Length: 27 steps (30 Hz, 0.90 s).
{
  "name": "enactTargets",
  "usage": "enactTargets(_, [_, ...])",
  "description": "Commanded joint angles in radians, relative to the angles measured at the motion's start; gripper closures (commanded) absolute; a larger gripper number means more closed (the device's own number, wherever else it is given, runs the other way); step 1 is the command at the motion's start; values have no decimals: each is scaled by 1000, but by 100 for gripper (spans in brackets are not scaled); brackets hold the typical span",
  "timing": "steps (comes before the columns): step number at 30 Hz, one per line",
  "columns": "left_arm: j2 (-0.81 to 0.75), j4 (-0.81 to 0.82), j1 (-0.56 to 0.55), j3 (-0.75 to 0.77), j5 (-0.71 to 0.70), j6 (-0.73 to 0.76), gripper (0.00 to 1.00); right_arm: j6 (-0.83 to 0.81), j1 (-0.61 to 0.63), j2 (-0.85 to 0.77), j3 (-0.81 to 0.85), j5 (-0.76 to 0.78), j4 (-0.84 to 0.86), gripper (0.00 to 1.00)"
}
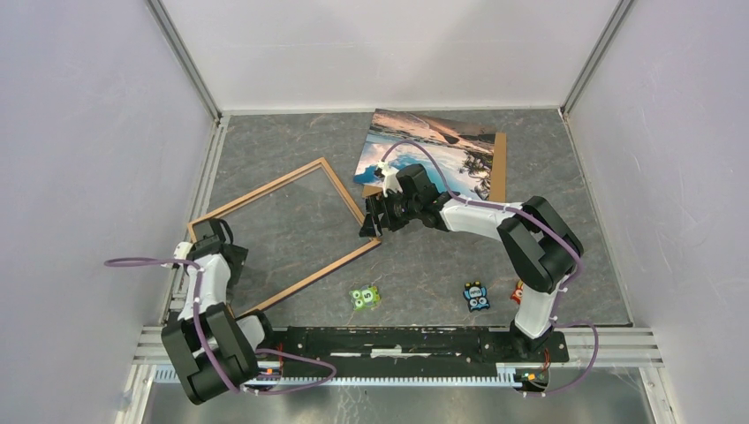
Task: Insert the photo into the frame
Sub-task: Pick up the photo frame item at the center of the board.
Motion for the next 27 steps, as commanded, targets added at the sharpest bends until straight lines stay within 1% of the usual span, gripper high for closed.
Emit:
enactTargets(1, [-8,23,39,-17,8,-19,0,-36,2,-27,27,-17,-10,16])
enactTargets(6, [12,47,72,-27,40,-16,0,-36,-5,-26,20,-26,-2,16])
enactTargets(9, [-12,26,71,-9,18,3,0,-33,-7,-25,12,-31,6,16])
enactTargets(11, [-39,26,71,-21,11,-11,0,-29,-8,-23,10,-31,14,16])
enactTargets(14, [-36,51,68,-54,35,-30,0,-21,-9,-16,16,-39,20,17])
enactTargets(18, [-60,61,48,-61,-26,-23,0,-20,-9,-13,18,-41,21,17])
enactTargets(21, [-96,53,47,-66,-38,-26,0,-12,-9,-12,17,-47,29,17])
enactTargets(23, [-82,59,47,-85,-24,-49,0,-5,-10,-13,15,-51,35,17])
enactTargets(27, [-21,79,48,-92,77,-70,0,-2,-8,-15,12,-54,38,16])
